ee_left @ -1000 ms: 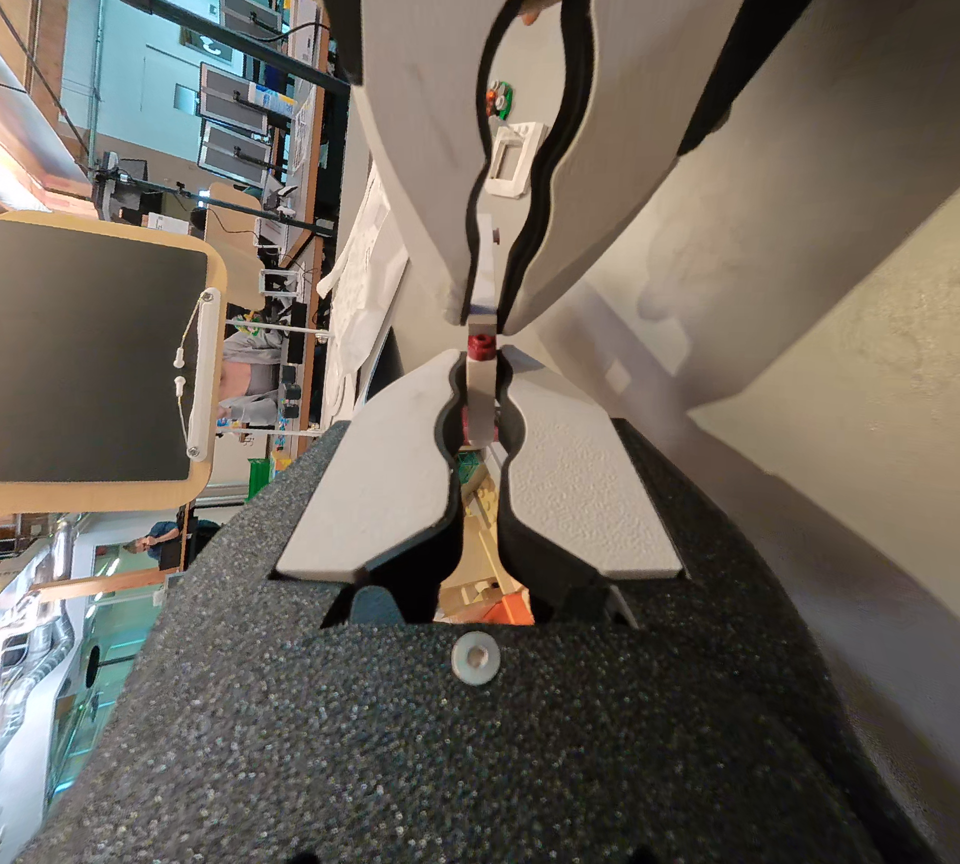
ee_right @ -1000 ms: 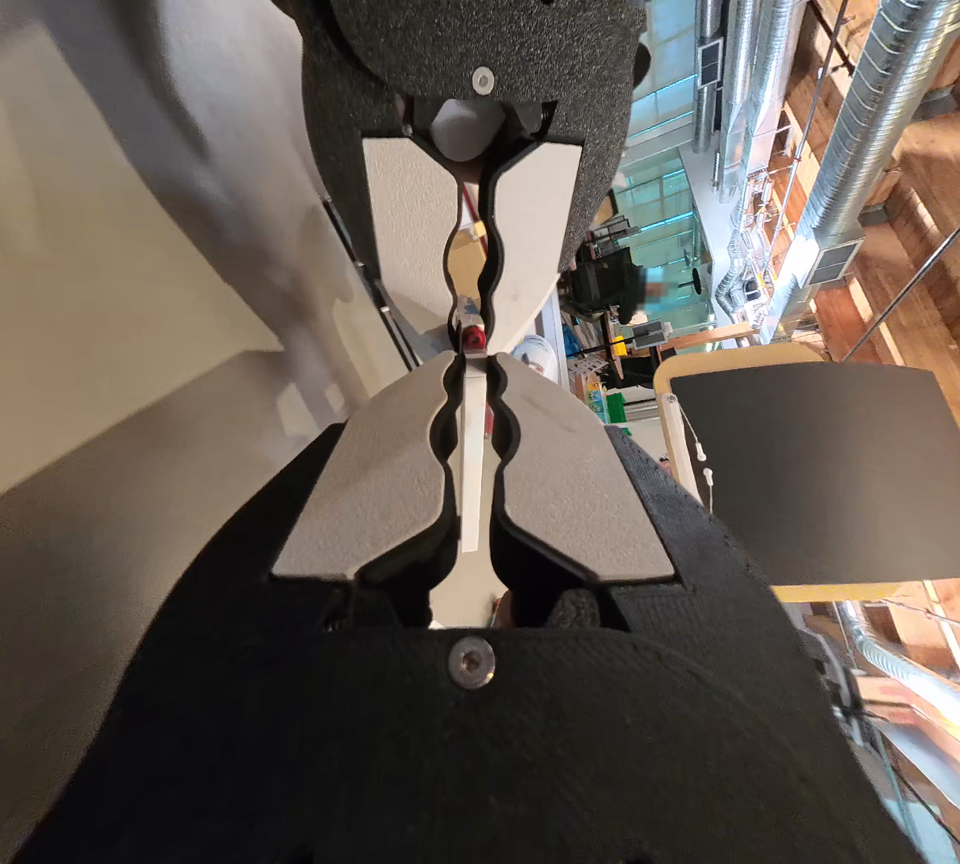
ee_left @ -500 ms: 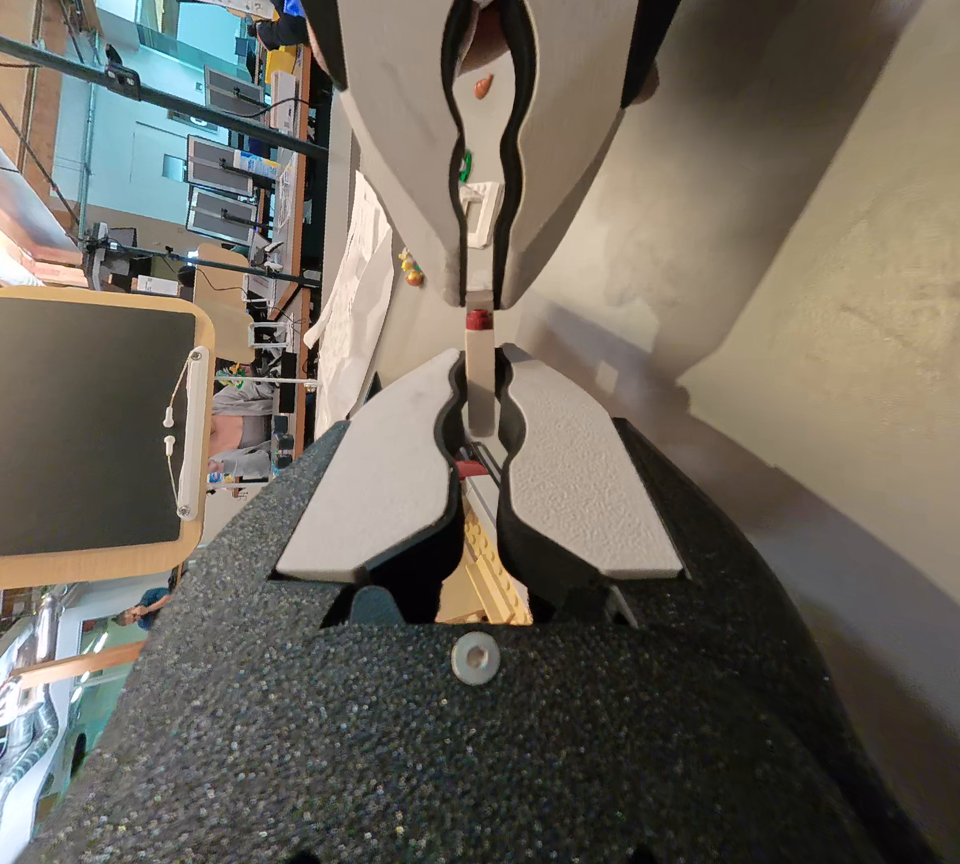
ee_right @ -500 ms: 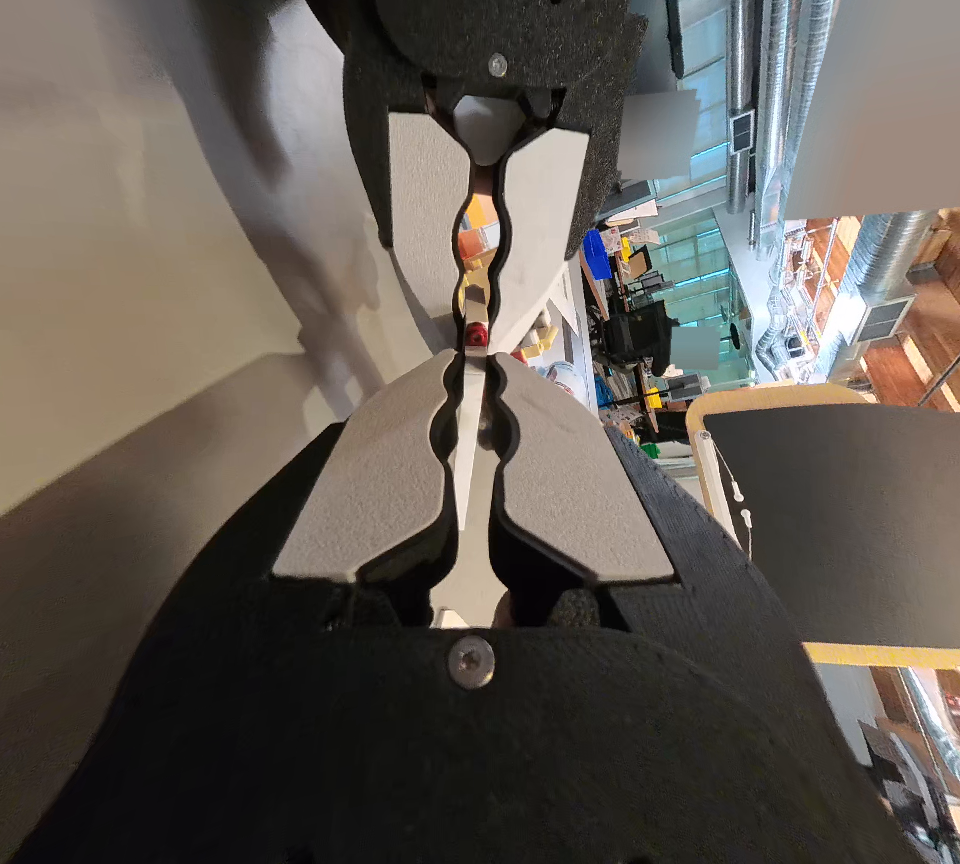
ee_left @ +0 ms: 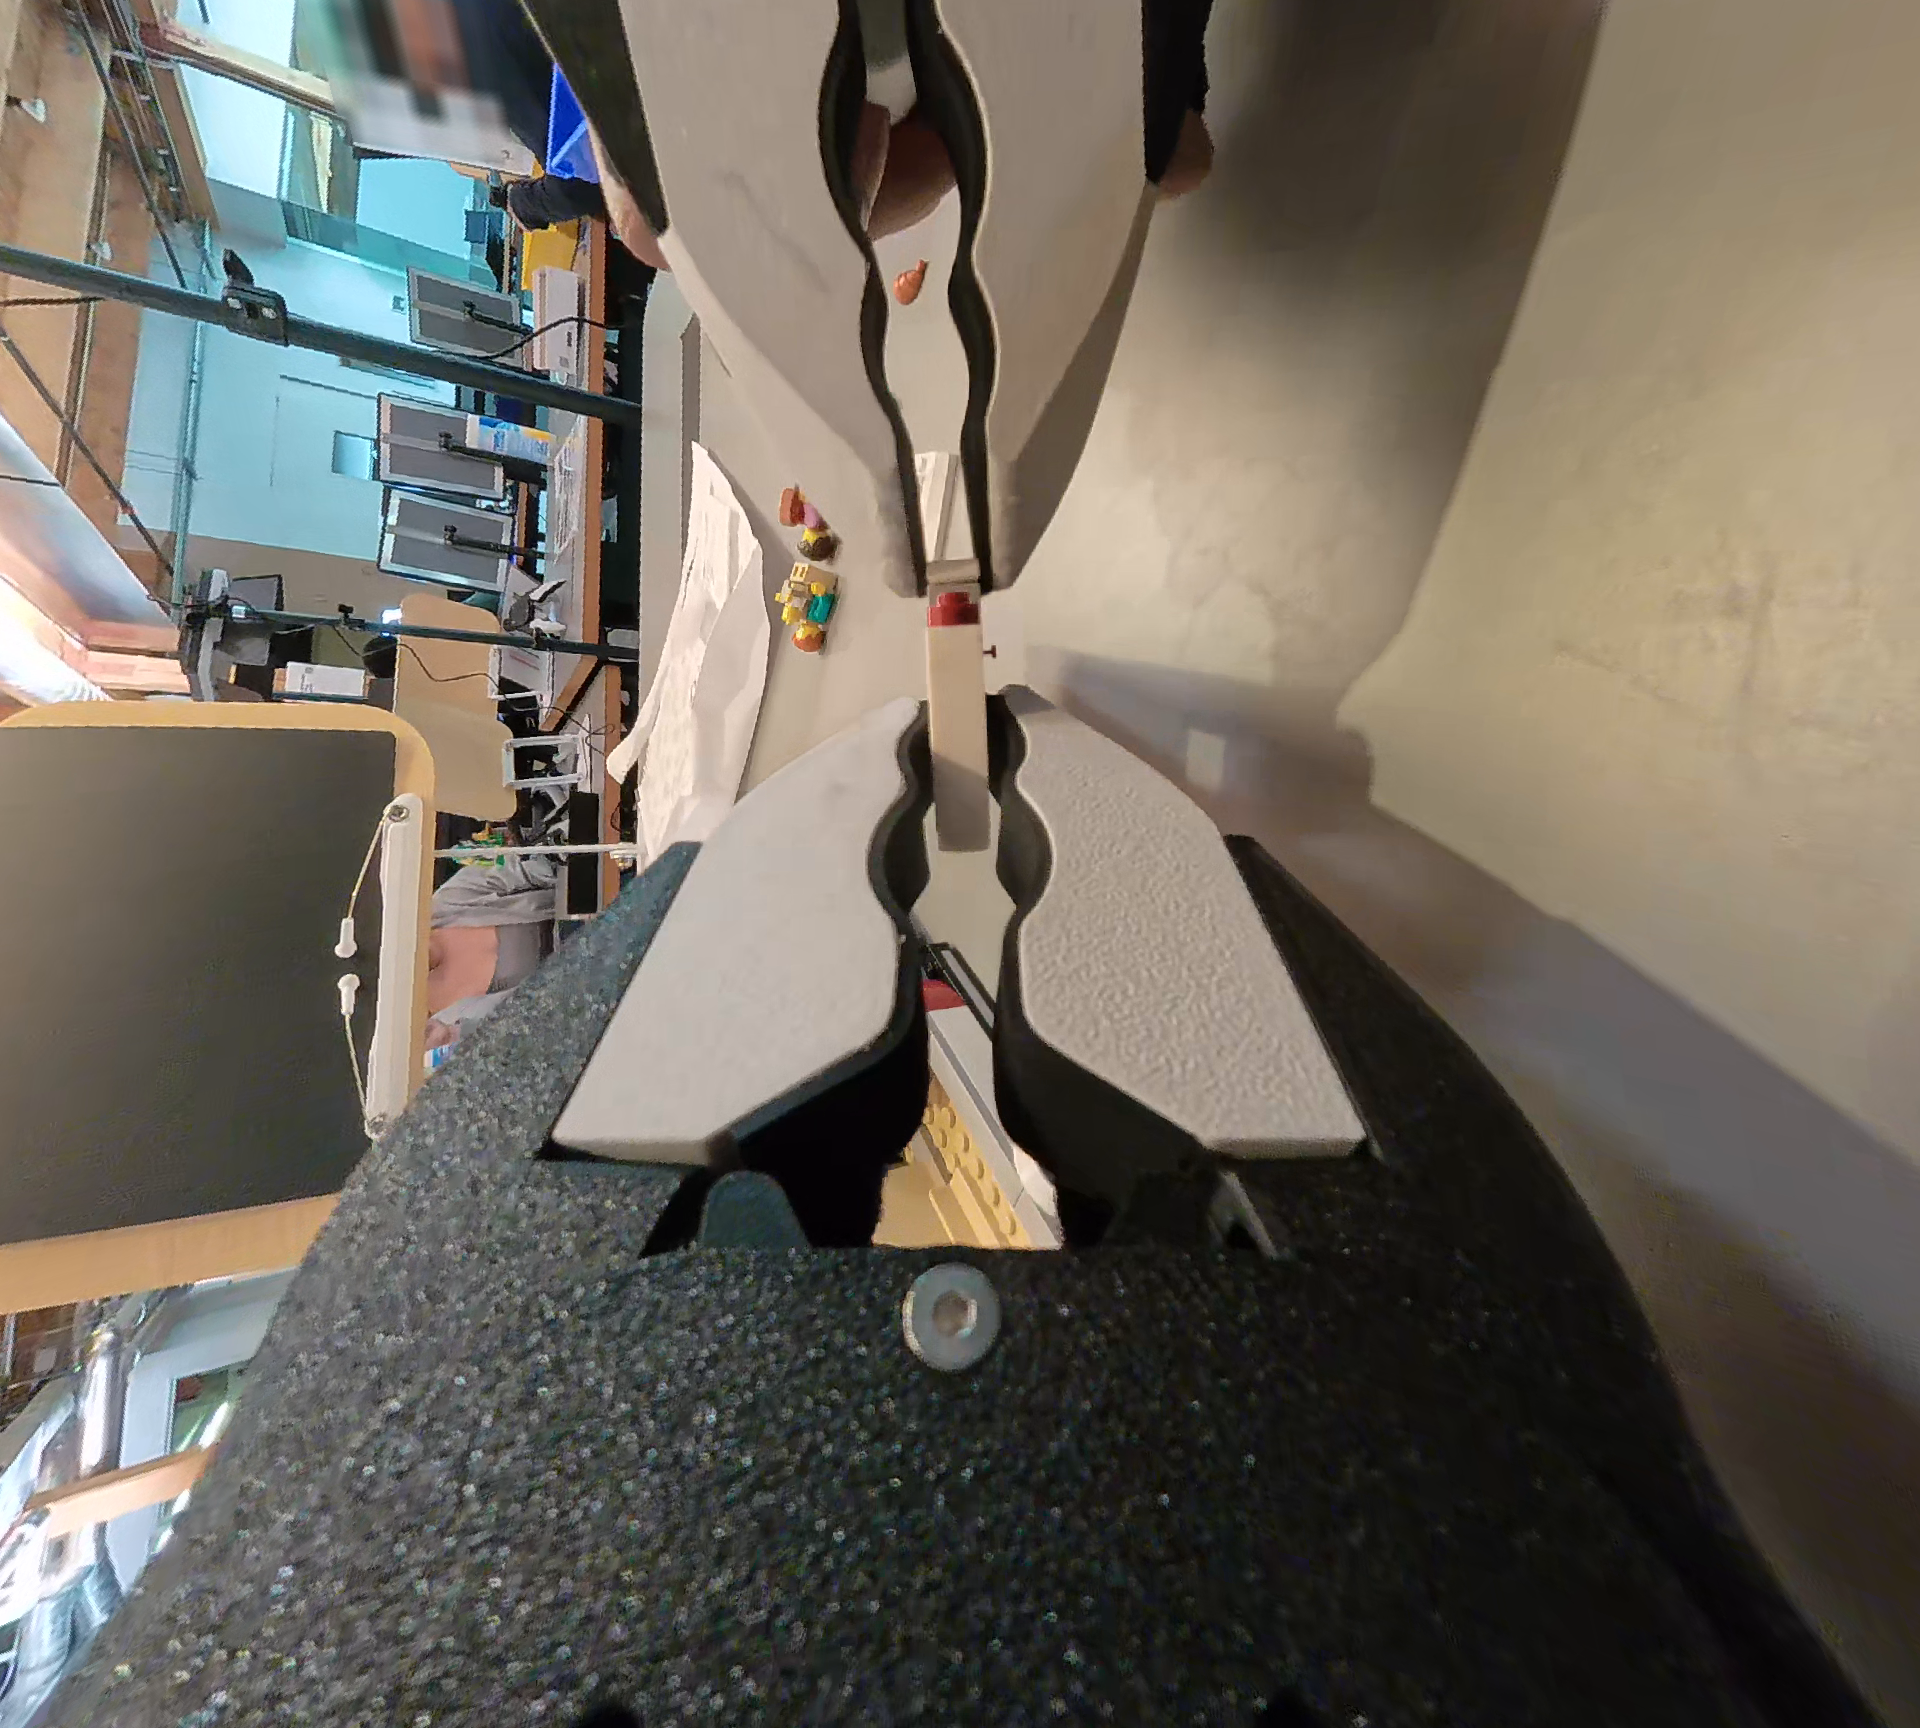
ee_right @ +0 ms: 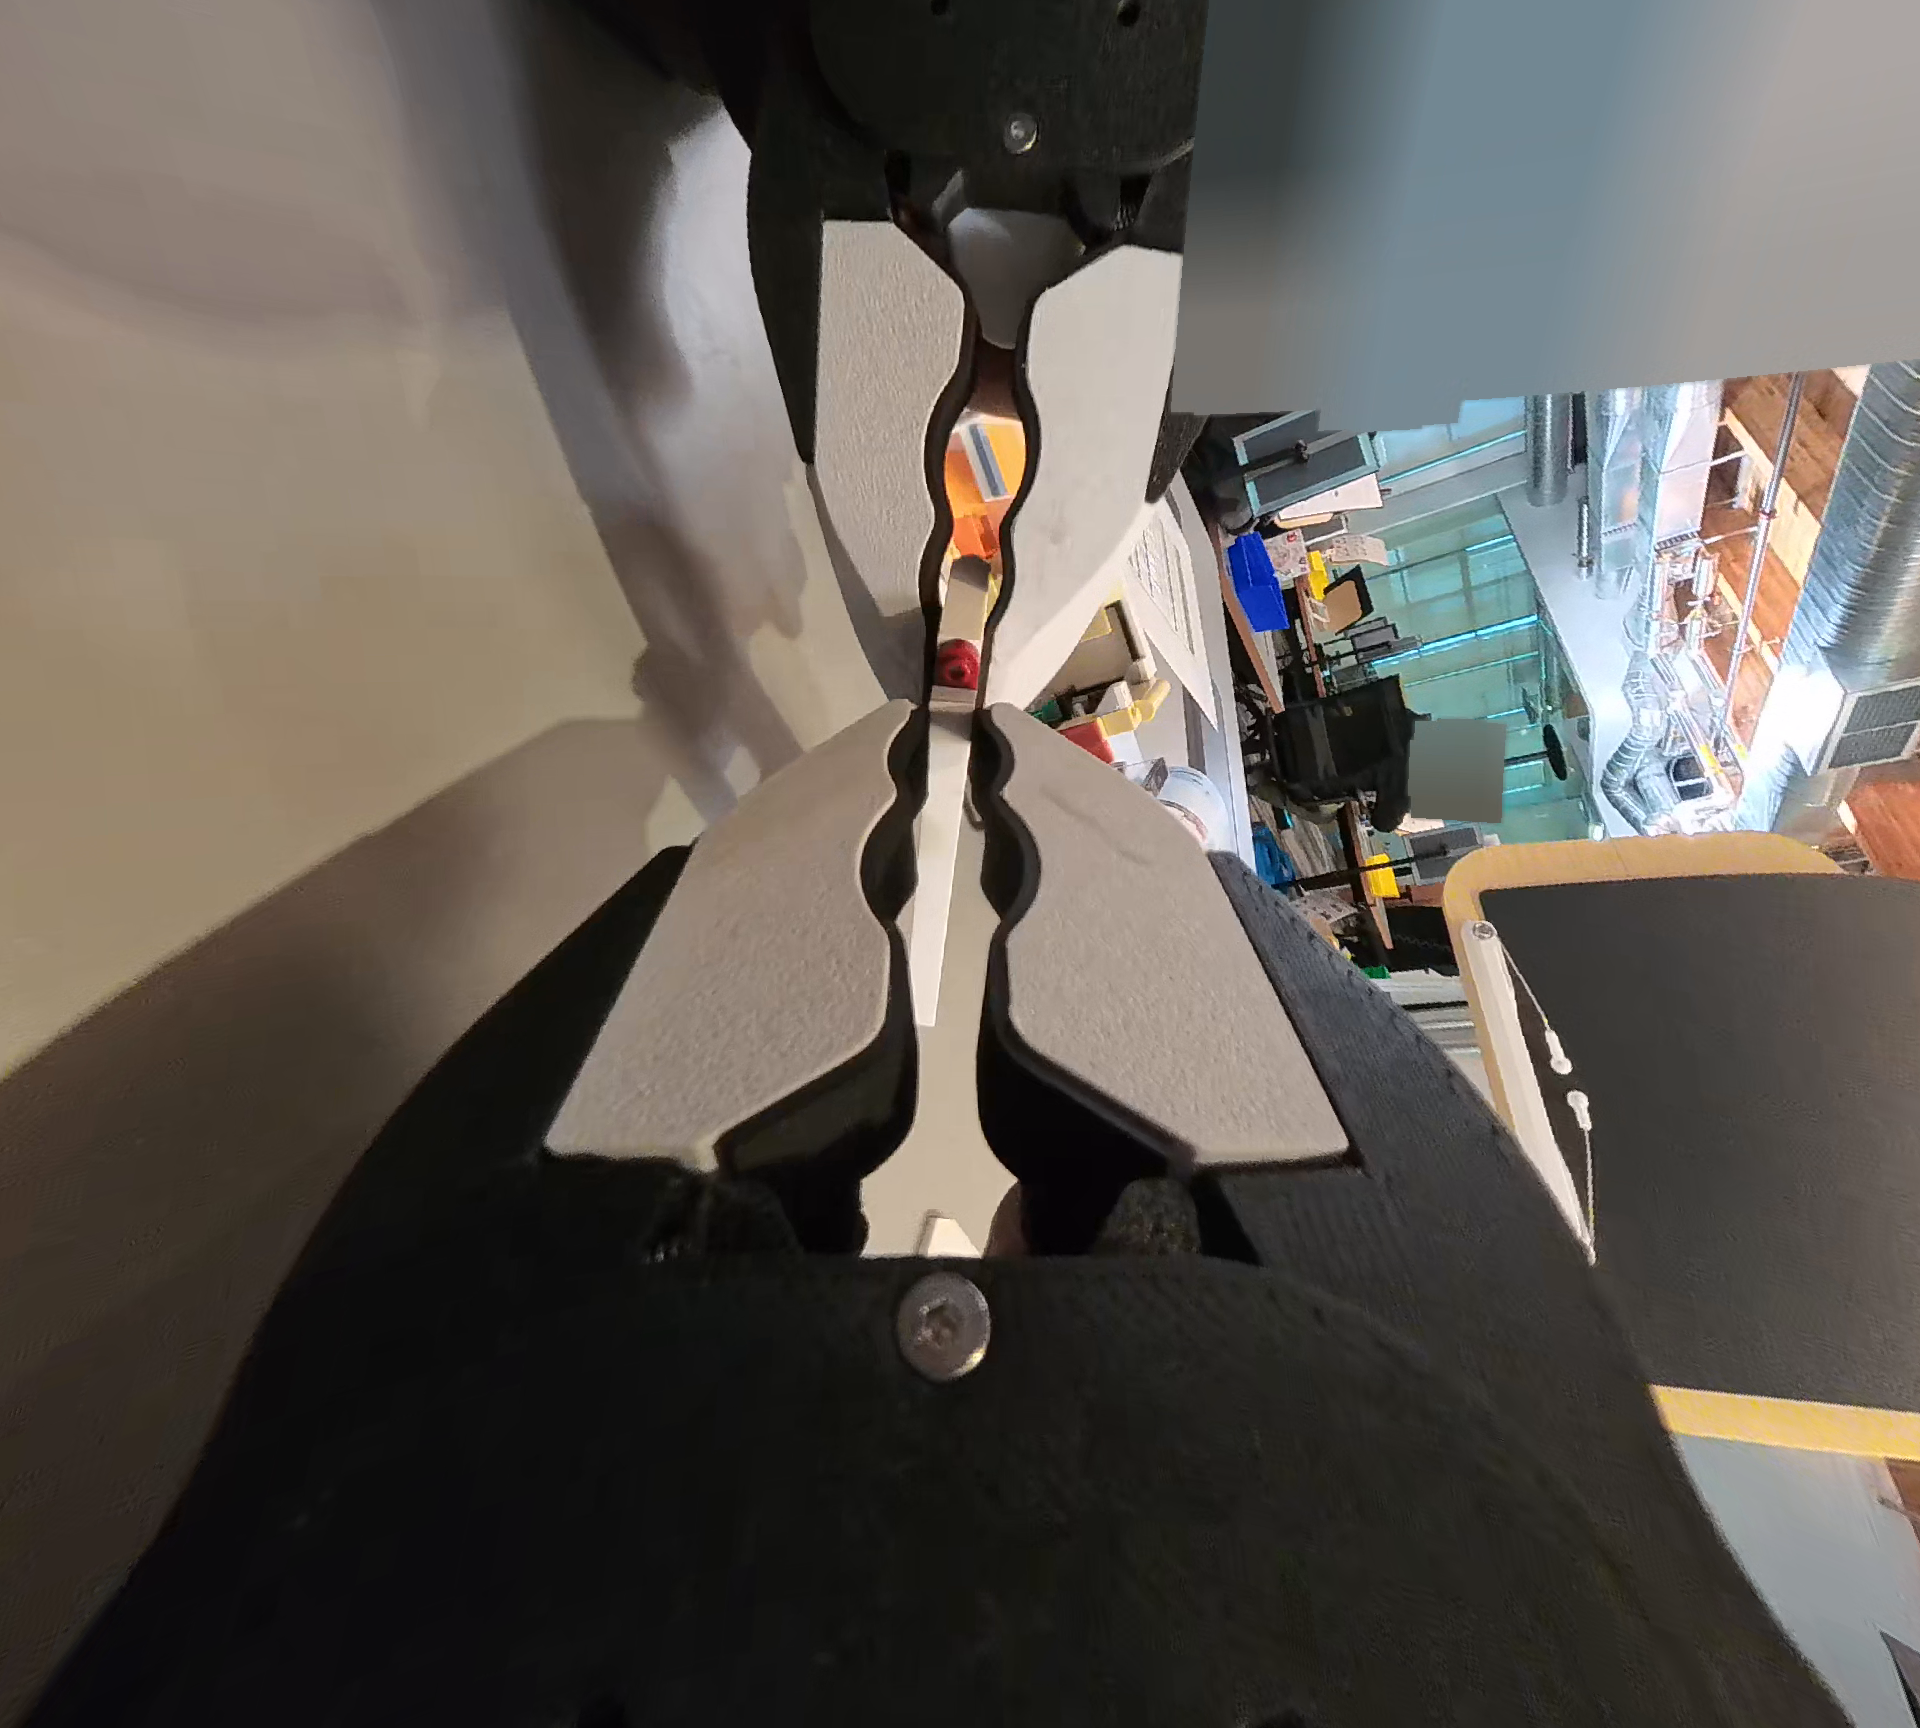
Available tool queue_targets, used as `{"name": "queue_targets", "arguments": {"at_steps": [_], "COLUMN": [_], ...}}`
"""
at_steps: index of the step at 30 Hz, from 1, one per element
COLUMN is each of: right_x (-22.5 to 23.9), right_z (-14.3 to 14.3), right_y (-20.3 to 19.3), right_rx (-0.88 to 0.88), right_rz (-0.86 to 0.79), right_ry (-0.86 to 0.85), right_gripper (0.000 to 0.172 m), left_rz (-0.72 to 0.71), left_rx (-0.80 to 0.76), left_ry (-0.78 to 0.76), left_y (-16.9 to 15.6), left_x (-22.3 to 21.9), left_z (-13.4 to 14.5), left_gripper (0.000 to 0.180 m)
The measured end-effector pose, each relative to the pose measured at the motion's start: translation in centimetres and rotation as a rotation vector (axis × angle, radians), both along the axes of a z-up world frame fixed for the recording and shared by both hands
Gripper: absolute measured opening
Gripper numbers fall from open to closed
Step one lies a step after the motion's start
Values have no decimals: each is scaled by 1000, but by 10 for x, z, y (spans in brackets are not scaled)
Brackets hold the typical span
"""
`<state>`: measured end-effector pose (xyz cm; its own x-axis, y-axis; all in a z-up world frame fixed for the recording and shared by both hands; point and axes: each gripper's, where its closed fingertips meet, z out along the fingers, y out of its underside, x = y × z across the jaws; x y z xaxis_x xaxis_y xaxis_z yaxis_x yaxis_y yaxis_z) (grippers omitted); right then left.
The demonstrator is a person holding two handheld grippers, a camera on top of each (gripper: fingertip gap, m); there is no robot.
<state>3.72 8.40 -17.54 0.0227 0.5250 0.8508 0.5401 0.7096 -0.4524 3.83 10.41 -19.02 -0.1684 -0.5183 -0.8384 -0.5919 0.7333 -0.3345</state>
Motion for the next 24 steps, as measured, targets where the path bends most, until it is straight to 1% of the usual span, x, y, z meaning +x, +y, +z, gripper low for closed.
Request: {"name": "queue_targets", "arguments": {"at_steps": [1, 3, 5, 7, 10, 12, 13, 15, 17, 18, 21, 24], "right_x": [1, 11, 25, 33, 37, 43, 49, 70, 106, 127, 188, 245], "right_z": [0, 5, 11, 11, 15, 19, 24, 38, 61, 70, 85, 85], "right_y": [-1, 4, 9, 15, 22, 30, 37, 55, 73, 79, 90, 96], "right_rx": [0, -7, -43, -51, -5, 47, 86, 156, 193, 179, 132, 131], "right_rz": [2, -18, -38, -64, -110, -176, -224, -372, -548, -625, -812, -1003], "right_ry": [-1, 25, 73, 84, 81, 58, 56, 60, 119, 166, 291, 305], "right_gripper": [8, 7, 8, 8, 7, 8, 8, 8, 8, 8, 8, 8], "left_rz": [15, 97, 80, 69, 66, 78, 81, 79, 79, 76, 69, 67], "left_rx": [6, 49, 2, 3, -15, -17, -20, -33, -31, -33, -38, -40], "left_ry": [11, 65, 20, -2, -15, -38, -47, -62, -68, -71, -78, -76], "left_y": [2, 23, 22, 19, 18, 21, 22, 22, 21, 21, 19, 18], "left_x": [-2, -15, -16, -10, -8, -10, -11, -12, -12, -12, -12, -11], "left_z": [-1, -7, -3, 2, 2, 5, 6, 8, 10, 11, 12, 12], "left_gripper": [9, 9, 9, 8, 8, 8, 8, 9, 9, 8, 8, 8]}}
